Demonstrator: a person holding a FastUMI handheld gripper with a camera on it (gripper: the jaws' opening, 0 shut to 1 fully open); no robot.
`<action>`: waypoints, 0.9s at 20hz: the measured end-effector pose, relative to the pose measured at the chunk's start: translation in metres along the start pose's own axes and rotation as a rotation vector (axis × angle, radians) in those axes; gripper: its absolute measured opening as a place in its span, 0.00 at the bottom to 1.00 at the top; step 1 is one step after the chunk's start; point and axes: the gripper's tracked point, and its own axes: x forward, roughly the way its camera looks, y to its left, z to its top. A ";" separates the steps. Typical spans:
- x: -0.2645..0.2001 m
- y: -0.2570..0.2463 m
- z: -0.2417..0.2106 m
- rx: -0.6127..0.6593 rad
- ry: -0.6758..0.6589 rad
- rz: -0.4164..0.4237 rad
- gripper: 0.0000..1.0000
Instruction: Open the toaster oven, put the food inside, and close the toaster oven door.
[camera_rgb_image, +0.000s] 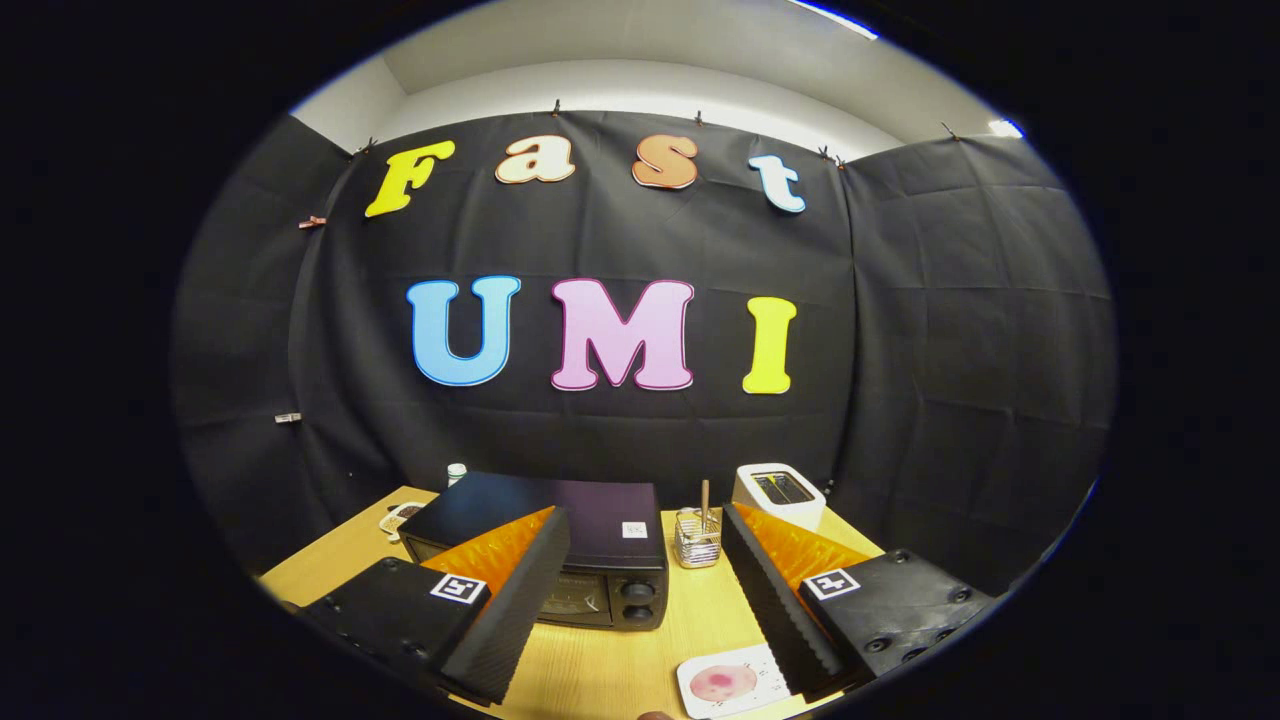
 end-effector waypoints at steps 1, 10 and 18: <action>0.002 0.004 -0.002 0.005 0.004 0.001 0.99; 0.040 0.056 -0.007 0.005 0.037 0.035 0.98; 0.073 0.118 -0.071 0.047 0.180 0.058 0.98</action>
